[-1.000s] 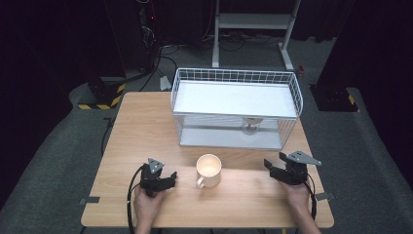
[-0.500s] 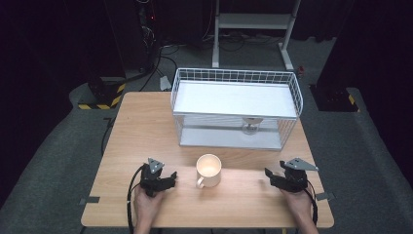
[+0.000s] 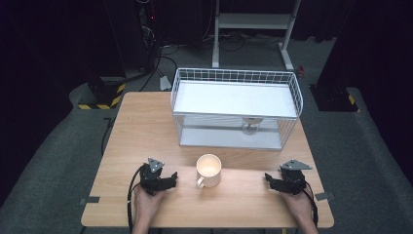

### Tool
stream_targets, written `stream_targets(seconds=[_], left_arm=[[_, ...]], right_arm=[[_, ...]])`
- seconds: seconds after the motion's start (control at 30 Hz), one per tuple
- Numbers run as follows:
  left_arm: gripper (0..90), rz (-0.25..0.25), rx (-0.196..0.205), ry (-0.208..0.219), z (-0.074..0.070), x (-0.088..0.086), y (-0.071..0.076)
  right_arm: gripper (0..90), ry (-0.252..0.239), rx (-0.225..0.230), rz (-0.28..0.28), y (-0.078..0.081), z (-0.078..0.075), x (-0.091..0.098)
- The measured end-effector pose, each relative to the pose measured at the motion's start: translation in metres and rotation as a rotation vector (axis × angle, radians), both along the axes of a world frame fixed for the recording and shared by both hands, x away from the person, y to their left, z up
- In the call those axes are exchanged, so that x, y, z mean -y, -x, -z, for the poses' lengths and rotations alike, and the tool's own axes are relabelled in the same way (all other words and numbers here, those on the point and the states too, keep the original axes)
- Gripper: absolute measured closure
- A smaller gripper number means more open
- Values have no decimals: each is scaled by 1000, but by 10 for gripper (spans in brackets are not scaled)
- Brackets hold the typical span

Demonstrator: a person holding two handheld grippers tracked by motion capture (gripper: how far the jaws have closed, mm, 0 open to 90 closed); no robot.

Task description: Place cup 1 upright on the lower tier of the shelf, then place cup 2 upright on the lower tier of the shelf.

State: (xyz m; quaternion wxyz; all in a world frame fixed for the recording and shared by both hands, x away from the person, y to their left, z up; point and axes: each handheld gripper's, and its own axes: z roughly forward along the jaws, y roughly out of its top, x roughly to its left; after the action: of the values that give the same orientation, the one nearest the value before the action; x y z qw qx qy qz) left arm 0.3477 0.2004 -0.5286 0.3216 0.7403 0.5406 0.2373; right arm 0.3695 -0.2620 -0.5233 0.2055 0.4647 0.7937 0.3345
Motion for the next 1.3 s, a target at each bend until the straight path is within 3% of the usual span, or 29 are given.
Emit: stream_targets(seconds=[0.37, 0.43, 0.53, 0.63, 0.83, 1.1, 1.3], left_arm=[[145, 45, -1, 11, -4, 1, 7], [145, 59, 10, 41, -8, 3, 11], [143, 88, 20, 52, -13, 8, 16], [128, 86, 18, 57, -16, 13, 20], [115, 120, 28, 109, -25, 18, 31], [138, 139, 36, 108, -29, 27, 49], [134, 185, 35, 116, -33, 34, 58]], right_arm=[[246, 5, -1, 23, -1, 0, -3], [246, 4, -1, 24, -1, 0, -3], [246, 4, -1, 24, -1, 0, -3], [246, 3, -2, 25, -1, 0, -3], [246, 4, -2, 26, -1, 0, -3], [246, 4, -2, 26, -1, 0, -3], [245, 4, -2, 26, -1, 0, -3]])
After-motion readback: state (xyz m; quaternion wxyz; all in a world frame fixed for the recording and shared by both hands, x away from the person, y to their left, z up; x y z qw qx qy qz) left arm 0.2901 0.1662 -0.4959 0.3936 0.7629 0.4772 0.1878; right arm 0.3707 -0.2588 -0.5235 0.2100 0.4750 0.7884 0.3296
